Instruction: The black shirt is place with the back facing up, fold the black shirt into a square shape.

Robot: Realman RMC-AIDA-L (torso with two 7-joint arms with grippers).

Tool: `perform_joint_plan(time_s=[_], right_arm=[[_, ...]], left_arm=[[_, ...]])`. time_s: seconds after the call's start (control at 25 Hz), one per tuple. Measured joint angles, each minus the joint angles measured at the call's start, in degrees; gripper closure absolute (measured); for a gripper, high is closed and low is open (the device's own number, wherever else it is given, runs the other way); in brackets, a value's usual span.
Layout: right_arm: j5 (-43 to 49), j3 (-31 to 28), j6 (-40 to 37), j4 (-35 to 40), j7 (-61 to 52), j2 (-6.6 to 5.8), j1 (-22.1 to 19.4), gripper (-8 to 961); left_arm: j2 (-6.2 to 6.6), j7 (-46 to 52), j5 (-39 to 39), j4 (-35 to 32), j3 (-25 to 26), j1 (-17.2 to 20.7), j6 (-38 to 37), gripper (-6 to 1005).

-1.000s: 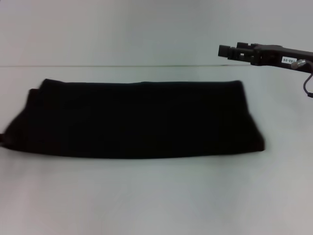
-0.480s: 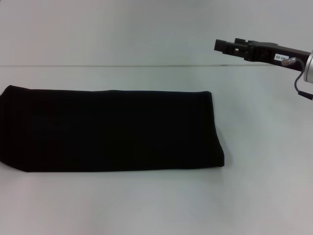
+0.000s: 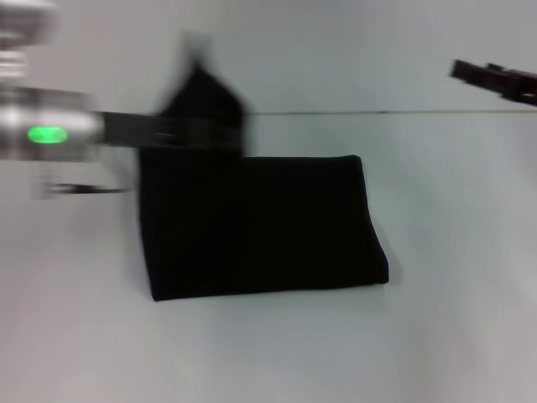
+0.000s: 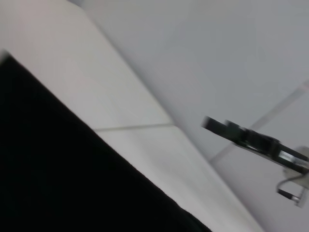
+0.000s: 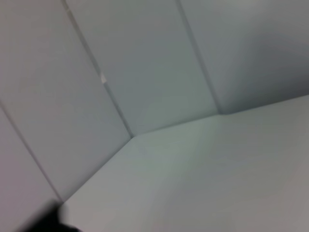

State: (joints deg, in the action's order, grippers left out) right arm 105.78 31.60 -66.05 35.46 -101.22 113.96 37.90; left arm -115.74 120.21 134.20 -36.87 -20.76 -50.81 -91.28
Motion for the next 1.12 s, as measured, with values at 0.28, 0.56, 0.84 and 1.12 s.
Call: perform_joint_plan(time_s=[0.28,0.56,0.84,1.12], right_arm=[[-1.64,-0.94,-3.55,0.04,0.78,-3.22,-3.23,70],[-1.04,-0.61,-5.19,0.01,1.14,-4.16,-3.88,71],[3.80,-0.25,-7.52,-0.09,-3.92,-4.46,-3.24,69],[12.66,1.76,-10.61,-0.26,-13.81,-5.12,0.44,71]], left_arm=[[-8.55,-4.94,-5.12,13.43,-4.30,-4.60,15.76,863],[-8.93,-24.96,-18.89,32.50,-2.67,-2.12,19.73,845],[-8.62,-25.85,-19.67,33.01,-2.27,-2.65,11.42,684],[-8.17,-22.76,-19.69,22.46,-2.21,3.18,8.95,409]])
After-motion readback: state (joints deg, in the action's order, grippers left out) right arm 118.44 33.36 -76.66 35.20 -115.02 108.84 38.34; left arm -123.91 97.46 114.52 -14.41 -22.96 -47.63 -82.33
